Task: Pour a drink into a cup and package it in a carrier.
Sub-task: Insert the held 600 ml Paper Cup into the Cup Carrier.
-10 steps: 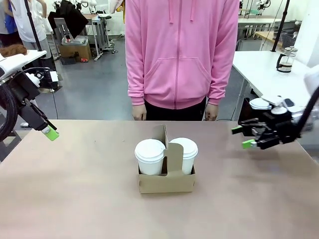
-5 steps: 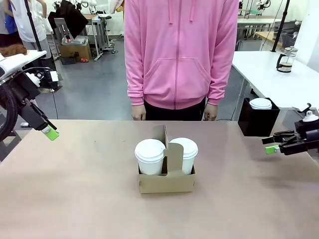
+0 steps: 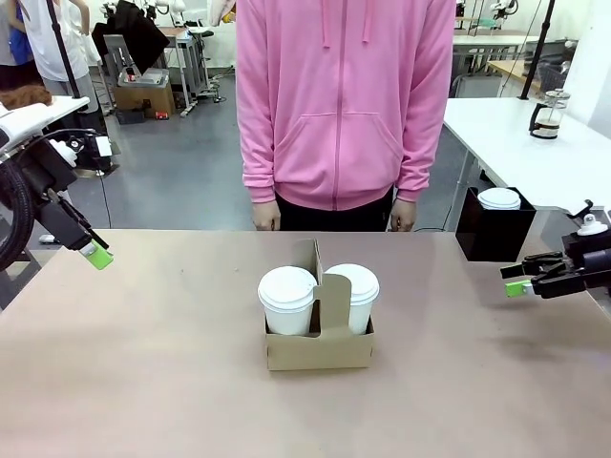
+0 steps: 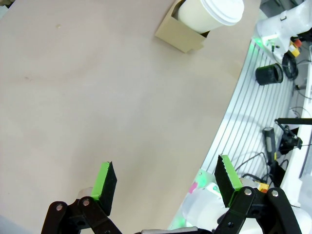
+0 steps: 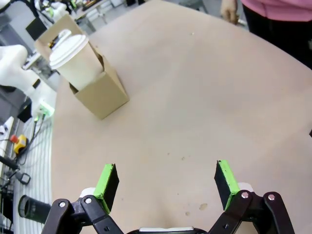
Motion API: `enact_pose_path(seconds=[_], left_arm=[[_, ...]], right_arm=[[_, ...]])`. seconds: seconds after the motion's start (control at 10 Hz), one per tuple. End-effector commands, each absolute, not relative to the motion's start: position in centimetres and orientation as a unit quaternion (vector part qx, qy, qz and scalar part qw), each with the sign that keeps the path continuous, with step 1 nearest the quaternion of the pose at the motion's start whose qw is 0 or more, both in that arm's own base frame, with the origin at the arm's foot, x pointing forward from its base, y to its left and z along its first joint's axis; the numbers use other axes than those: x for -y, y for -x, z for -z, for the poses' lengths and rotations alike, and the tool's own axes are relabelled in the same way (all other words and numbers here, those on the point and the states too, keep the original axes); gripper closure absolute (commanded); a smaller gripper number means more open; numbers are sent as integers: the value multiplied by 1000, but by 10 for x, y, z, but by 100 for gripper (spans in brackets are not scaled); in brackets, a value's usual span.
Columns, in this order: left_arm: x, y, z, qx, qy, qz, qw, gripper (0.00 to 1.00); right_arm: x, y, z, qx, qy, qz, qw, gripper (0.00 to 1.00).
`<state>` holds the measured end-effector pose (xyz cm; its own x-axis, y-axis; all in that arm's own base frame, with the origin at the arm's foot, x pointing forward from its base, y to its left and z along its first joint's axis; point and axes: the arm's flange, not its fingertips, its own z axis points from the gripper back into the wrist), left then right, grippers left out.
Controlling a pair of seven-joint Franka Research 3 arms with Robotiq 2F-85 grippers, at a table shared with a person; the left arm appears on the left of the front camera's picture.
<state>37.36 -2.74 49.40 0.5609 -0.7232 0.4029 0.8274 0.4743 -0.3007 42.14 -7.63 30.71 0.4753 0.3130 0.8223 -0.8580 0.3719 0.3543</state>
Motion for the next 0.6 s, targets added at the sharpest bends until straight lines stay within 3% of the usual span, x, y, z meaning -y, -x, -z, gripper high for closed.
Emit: enact_pose_path(seconds=[0.0, 0.5], left_arm=[[26, -374, -493, 113, 234, 463, 848, 0], [26, -374, -493, 113, 234, 463, 848, 0]], right_arm=[[79, -422, -309, 337, -408, -393, 752, 0], [79, -422, -309, 337, -408, -393, 752, 0]])
